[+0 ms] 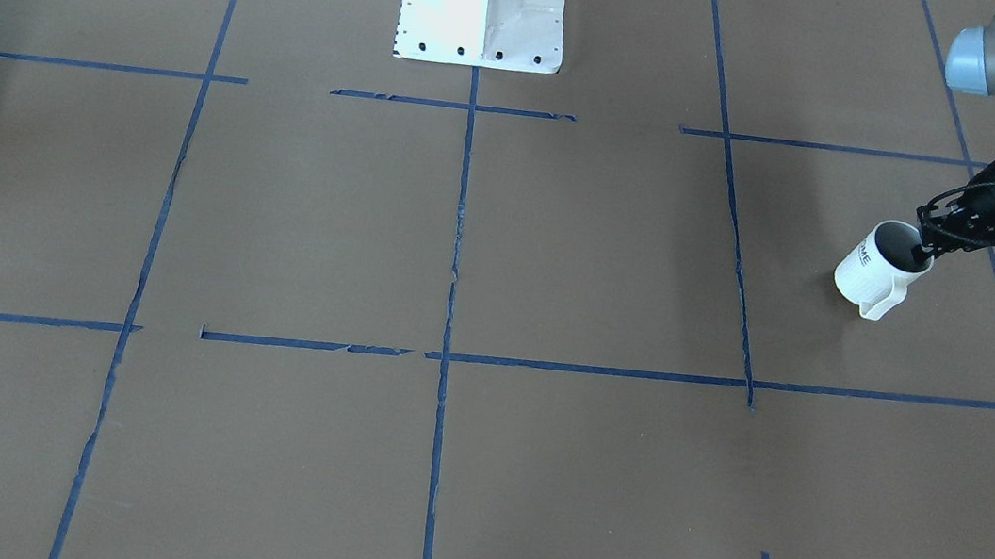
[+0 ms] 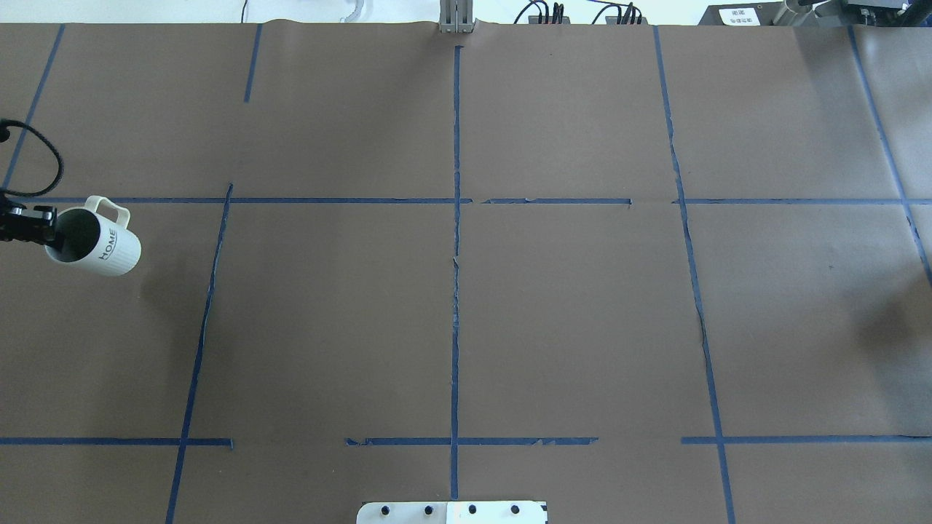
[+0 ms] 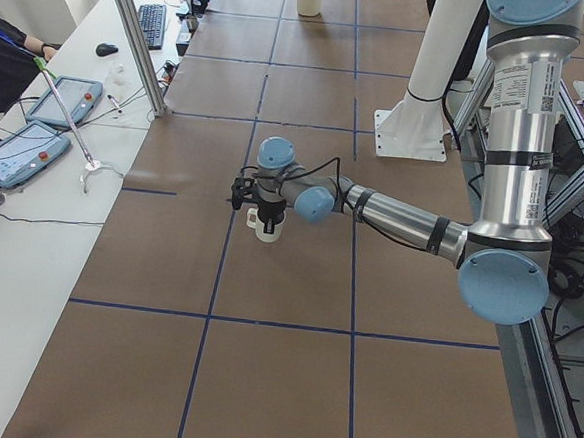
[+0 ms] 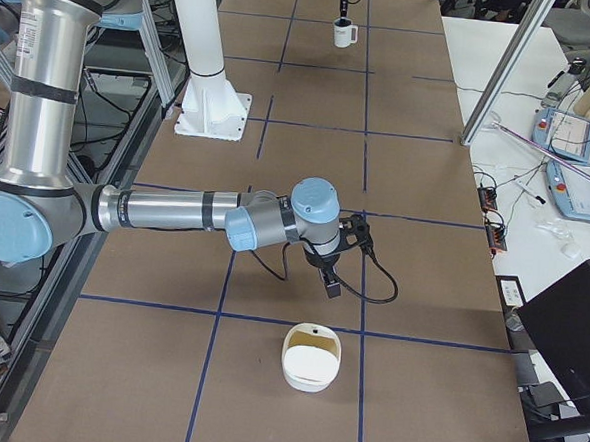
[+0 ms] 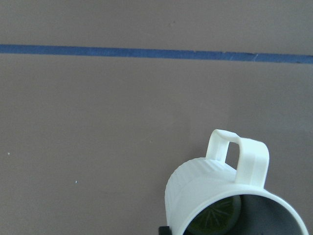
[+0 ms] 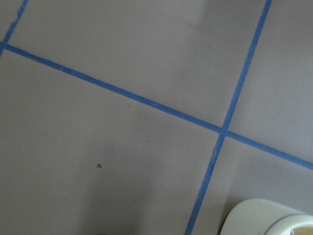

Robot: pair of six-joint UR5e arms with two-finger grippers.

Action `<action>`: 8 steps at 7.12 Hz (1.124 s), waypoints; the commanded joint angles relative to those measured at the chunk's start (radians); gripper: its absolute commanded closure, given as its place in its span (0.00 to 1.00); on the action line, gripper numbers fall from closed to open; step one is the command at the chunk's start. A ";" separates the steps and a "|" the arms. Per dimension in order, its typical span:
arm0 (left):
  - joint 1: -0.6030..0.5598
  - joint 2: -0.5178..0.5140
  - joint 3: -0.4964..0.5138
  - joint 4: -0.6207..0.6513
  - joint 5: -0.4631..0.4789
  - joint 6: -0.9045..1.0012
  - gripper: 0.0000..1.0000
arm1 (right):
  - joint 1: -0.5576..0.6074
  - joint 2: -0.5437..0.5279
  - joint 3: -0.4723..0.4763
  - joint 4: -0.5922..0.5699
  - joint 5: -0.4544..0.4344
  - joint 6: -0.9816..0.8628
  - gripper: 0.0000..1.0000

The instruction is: Left arm hands cup to right arm to dump lemon

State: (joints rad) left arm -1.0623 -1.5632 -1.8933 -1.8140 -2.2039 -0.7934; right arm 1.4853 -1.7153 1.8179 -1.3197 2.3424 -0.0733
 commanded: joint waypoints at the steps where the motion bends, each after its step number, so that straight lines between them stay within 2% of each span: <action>1: -0.010 -0.171 -0.117 0.322 0.000 -0.009 1.00 | -0.019 0.083 0.052 0.000 0.000 0.001 0.02; 2: -0.005 -0.260 -0.116 0.381 -0.002 -0.111 1.00 | -0.052 0.139 0.073 -0.001 -0.002 0.001 0.05; 4: 0.019 -0.398 -0.106 0.471 -0.005 -0.228 1.00 | -0.182 0.328 0.064 -0.003 -0.002 0.003 0.01; 6: 0.073 -0.492 -0.080 0.476 -0.008 -0.415 1.00 | -0.316 0.476 0.063 -0.001 -0.012 0.111 0.06; 7: 0.090 -0.521 -0.081 0.475 -0.008 -0.499 1.00 | -0.376 0.552 0.067 0.006 -0.064 0.209 0.06; 8: 0.113 -0.550 -0.072 0.473 -0.005 -0.645 1.00 | -0.481 0.577 0.060 0.149 -0.225 0.278 0.05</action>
State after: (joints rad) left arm -0.9763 -2.0747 -1.9740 -1.3400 -2.2112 -1.2897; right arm 1.1131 -1.1946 1.8821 -1.2814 2.2566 0.1138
